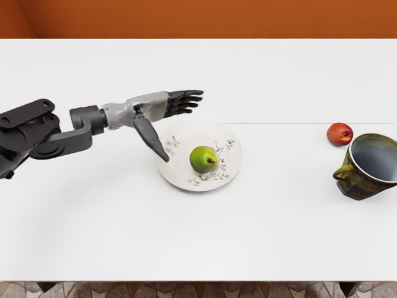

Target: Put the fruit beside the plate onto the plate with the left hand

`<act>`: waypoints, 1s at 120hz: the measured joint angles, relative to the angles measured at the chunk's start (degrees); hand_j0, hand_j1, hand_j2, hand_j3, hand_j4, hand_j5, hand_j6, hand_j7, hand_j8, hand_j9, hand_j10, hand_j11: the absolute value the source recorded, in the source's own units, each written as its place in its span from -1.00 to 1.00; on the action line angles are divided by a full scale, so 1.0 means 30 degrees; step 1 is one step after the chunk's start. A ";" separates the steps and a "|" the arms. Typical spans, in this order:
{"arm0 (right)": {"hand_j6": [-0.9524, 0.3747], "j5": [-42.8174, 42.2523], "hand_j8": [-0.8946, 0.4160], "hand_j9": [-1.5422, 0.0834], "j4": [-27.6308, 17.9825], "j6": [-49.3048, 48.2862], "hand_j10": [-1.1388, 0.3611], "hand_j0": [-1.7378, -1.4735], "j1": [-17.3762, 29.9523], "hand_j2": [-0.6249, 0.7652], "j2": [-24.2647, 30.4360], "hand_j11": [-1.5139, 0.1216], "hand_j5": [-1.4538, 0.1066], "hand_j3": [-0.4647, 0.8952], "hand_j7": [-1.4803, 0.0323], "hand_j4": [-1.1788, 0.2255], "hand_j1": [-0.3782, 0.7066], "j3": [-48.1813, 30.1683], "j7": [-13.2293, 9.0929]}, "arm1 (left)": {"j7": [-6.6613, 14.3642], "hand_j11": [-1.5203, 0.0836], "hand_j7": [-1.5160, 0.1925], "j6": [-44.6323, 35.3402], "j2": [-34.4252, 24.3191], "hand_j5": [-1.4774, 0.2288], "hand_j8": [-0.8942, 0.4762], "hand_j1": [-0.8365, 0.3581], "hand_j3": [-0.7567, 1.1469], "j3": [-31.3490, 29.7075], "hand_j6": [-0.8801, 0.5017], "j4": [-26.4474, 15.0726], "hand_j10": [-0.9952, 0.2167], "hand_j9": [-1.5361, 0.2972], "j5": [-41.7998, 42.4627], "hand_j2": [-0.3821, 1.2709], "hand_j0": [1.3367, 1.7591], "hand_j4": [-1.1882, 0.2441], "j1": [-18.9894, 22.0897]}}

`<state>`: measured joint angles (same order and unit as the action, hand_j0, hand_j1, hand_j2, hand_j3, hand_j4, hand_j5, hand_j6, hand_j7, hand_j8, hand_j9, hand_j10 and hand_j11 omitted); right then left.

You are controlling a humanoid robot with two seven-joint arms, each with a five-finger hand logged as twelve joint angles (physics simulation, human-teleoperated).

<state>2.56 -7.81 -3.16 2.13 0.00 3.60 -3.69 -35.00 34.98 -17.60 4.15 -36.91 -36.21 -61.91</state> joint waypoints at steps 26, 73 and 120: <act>0.40 0.0007 0.33 0.86 -0.0009 0.0000 0.49 -0.40 -0.0006 -0.11 0.0000 0.81 0.82 -0.32 0.92 0.64 -0.89 0.0000 0.0000 | 0.0218 0.88 0.76 0.0000 -0.2234 0.72 0.29 0.97 -0.21 -0.0010 0.26 -0.0043 0.62 0.66 0.1439 -0.53 0.52 0.64 -0.0068; 0.40 0.0011 0.33 0.86 -0.0009 -0.0002 0.49 -0.40 -0.0006 -0.11 0.0000 0.81 0.82 -0.32 0.92 0.64 -0.89 0.0000 0.0000 | 0.1677 0.89 0.77 0.0000 -0.5641 0.73 0.30 0.98 -0.20 -0.0022 0.27 -0.1682 0.64 0.67 0.3930 -0.53 0.52 0.65 0.0874; 0.40 0.0009 0.33 0.86 -0.0010 0.0000 0.49 -0.40 -0.0007 -0.11 0.0000 0.81 0.82 -0.32 0.92 0.64 -0.89 0.0000 0.0000 | 0.6856 0.90 0.77 0.0001 -0.8216 0.73 0.30 0.98 -0.21 -0.0354 0.27 -0.4988 0.64 0.68 0.5946 -0.53 0.52 0.66 0.1800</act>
<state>2.59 -7.84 -3.16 2.11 0.00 3.60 -3.69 -14.43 34.98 -42.25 3.09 -51.87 -18.37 -56.51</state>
